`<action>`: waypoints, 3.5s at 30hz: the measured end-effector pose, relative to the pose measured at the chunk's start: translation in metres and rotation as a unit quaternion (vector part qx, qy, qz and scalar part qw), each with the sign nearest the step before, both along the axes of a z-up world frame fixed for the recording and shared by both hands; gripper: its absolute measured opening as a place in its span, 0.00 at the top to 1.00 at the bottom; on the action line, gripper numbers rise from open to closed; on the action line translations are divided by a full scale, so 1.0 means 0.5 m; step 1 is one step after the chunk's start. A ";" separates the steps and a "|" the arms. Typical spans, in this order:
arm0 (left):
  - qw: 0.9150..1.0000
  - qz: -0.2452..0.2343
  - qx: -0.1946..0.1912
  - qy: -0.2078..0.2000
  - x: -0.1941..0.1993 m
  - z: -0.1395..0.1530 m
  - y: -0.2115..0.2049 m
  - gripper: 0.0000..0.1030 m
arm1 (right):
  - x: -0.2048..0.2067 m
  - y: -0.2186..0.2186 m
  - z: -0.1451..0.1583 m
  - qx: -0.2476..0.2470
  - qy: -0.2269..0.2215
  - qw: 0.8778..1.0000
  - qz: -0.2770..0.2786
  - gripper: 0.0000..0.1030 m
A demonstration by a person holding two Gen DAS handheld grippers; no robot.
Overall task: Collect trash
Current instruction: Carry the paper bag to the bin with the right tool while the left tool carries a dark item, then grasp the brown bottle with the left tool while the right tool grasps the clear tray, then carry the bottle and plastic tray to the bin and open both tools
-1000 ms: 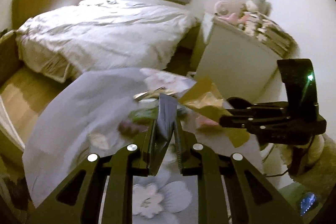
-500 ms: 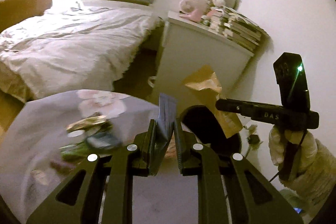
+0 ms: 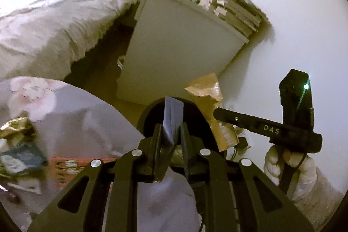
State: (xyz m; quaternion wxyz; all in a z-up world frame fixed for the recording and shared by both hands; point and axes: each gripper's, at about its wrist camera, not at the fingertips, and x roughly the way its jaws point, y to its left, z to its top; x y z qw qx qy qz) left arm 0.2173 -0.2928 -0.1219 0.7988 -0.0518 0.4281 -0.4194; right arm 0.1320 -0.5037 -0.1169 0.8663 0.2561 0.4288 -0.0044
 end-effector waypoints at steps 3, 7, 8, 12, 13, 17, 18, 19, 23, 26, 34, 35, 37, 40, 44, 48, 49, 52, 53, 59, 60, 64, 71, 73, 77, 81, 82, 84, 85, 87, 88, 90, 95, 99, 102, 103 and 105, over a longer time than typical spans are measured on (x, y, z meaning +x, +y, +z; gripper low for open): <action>1.000 -0.010 0.006 0.013 0.006 -0.021 -0.034 0.82 | 0.003 -0.033 -0.021 0.005 0.007 1.000 -0.015 0.79; 0.999 -0.025 0.014 0.024 0.012 -0.043 -0.076 0.82 | -0.012 -0.061 -0.042 0.005 0.013 0.999 -0.029 0.79; 0.999 -0.029 0.016 0.026 0.013 -0.046 -0.086 0.82 | -0.011 -0.069 -0.049 0.005 0.016 0.999 -0.033 0.78; 0.998 -0.043 0.015 0.034 0.015 -0.056 -0.123 0.82 | -0.012 -0.094 -0.071 0.004 0.026 0.998 -0.052 0.78; 0.998 -0.048 0.015 0.032 0.014 -0.057 -0.136 0.80 | -0.013 -0.104 -0.078 0.005 0.030 0.998 -0.061 0.78; 0.998 -0.065 0.022 0.018 0.009 -0.057 -0.177 0.54 | -0.027 -0.132 -0.091 0.007 0.040 0.995 -0.089 0.62; 0.997 -0.066 0.020 0.016 0.007 -0.056 -0.179 0.39 | -0.034 -0.138 -0.091 0.009 0.039 0.995 -0.096 0.56; 0.998 -0.064 0.012 0.011 0.003 -0.050 -0.177 0.35 | -0.039 -0.145 -0.089 0.011 0.036 0.994 -0.102 0.49; 0.998 -0.062 0.010 0.001 -0.008 -0.043 -0.161 0.32 | -0.051 -0.144 -0.081 0.005 0.030 0.994 -0.104 0.46; 0.999 -0.052 0.010 0.002 -0.012 -0.038 -0.137 0.32 | -0.054 -0.127 -0.074 0.009 0.027 0.995 -0.096 0.46; 1.000 0.006 0.004 -0.010 -0.020 -0.011 0.001 0.31 | -0.035 -0.023 -0.039 0.003 0.017 0.999 -0.032 0.46; 1.000 0.015 0.004 -0.012 -0.021 -0.008 0.025 0.28 | -0.029 -0.004 -0.033 0.002 0.015 1.000 -0.018 0.46; 0.999 0.034 0.006 -0.021 -0.023 -0.003 0.075 0.25 | -0.015 0.042 -0.021 -0.007 0.013 1.000 0.022 0.46; 0.998 0.054 0.020 -0.036 -0.025 -0.002 0.153 0.25 | 0.006 0.119 -0.005 -0.034 0.006 0.995 0.096 0.39; 0.993 0.061 0.072 -0.073 -0.021 -0.012 0.267 0.25 | 0.027 0.253 0.011 -0.096 -0.005 0.969 0.226 0.29; 0.975 0.054 0.169 -0.137 -0.004 -0.037 0.365 0.22 | 0.047 0.356 0.004 -0.155 -0.007 0.931 0.330 0.29; 0.972 0.045 0.182 -0.145 0.002 -0.043 0.381 0.22 | 0.055 0.377 -0.003 -0.162 -0.004 0.923 0.349 0.29; 0.963 0.010 0.218 -0.157 0.030 -0.070 0.417 0.22 | 0.081 0.419 -0.021 -0.184 -0.003 0.904 0.385 0.26; 0.961 0.003 0.226 -0.158 0.036 -0.077 0.424 0.22 | 0.092 0.434 -0.031 -0.192 0.001 0.896 0.399 0.26; 0.959 -0.067 0.238 -0.137 0.065 -0.126 0.436 0.22 | 0.128 0.499 -0.084 -0.240 0.020 0.860 0.449 0.20; 0.957 -0.082 0.244 -0.136 0.059 -0.136 0.430 0.22 | 0.131 0.501 -0.088 -0.247 0.020 0.858 0.450 0.20; 0.956 -0.110 0.249 -0.111 0.034 -0.158 0.428 0.32 | 0.150 0.500 -0.095 -0.240 0.030 0.869 0.432 0.20; 0.958 -0.096 0.248 -0.104 0.010 -0.150 0.426 0.40 | 0.167 0.477 -0.103 -0.209 0.038 0.897 0.388 0.26; 0.960 -0.081 0.248 -0.105 0.017 -0.151 0.420 0.40 | 0.175 0.471 -0.103 -0.197 0.038 0.905 0.374 0.30; 0.961 -0.065 0.244 -0.109 0.022 -0.153 0.405 0.49 | 0.174 0.461 -0.095 -0.170 0.037 0.920 0.352 0.41; 0.962 -0.051 0.243 -0.111 0.011 -0.153 0.402 0.61 | 0.160 0.455 -0.081 -0.159 0.036 0.931 0.326 0.50; 0.963 -0.044 0.244 -0.111 0.007 -0.152 0.403 0.63 | 0.158 0.452 -0.079 -0.153 0.036 0.934 0.320 0.52; 0.966 -0.029 0.234 -0.105 0.001 -0.148 0.412 0.73 | 0.152 0.442 -0.070 -0.130 0.034 0.942 0.307 0.55; 0.969 -0.014 0.224 -0.100 -0.004 -0.143 0.421 0.74 | 0.150 0.437 -0.065 -0.117 0.033 0.946 0.301 0.56; 0.975 0.011 0.205 -0.090 -0.008 -0.132 0.439 0.76 | 0.142 0.428 -0.053 -0.092 0.030 0.951 0.294 0.56; 0.978 0.027 0.190 -0.080 -0.010 -0.125 0.453 0.76 | 0.139 0.426 -0.049 -0.083 0.029 0.952 0.292 0.56; 0.981 0.045 0.177 -0.070 -0.014 -0.117 0.467 0.76 | 0.130 0.424 -0.041 -0.069 0.029 0.954 0.289 0.56; 0.985 0.074 0.145 -0.062 -0.035 -0.090 0.487 0.76 | 0.112 0.418 -0.025 -0.043 0.021 0.959 0.281 0.57; 0.987 0.084 0.115 -0.072 -0.057 -0.054 0.480 0.76 | 0.102 0.402 -0.004 0.001 0.003 0.963 0.270 0.57; 0.987 0.083 0.106 -0.083 -0.068 -0.035 0.465 0.76 | 0.092 0.408 0.012 -0.011 -0.010 0.961 0.275 0.57; 0.988 0.084 0.102 -0.084 -0.070 -0.031 0.460 0.76 | 0.084 0.427 0.017 -0.056 -0.015 0.956 0.288 0.57; 0.988 0.085 0.098 -0.080 -0.069 -0.031 0.457 0.76 | 0.075 0.424 0.024 -0.006 -0.035 0.954 0.298 0.57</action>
